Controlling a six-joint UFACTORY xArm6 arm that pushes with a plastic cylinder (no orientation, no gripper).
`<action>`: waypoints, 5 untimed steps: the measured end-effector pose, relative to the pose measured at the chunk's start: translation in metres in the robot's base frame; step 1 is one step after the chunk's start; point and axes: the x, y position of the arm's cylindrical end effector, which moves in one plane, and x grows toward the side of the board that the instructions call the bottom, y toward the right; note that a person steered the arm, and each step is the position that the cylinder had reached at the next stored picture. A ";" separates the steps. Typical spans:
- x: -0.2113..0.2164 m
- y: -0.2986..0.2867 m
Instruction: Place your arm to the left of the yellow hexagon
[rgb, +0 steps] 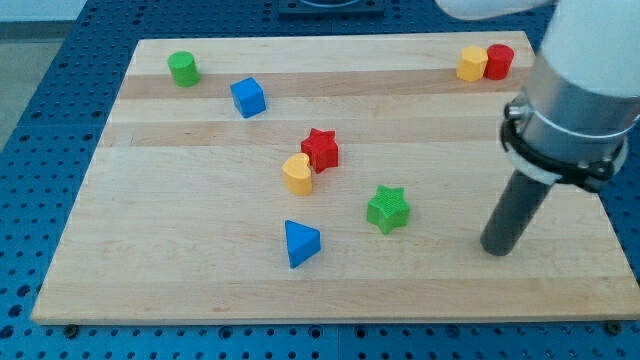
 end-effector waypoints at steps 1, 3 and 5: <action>0.000 -0.028; -0.002 -0.057; -0.040 0.006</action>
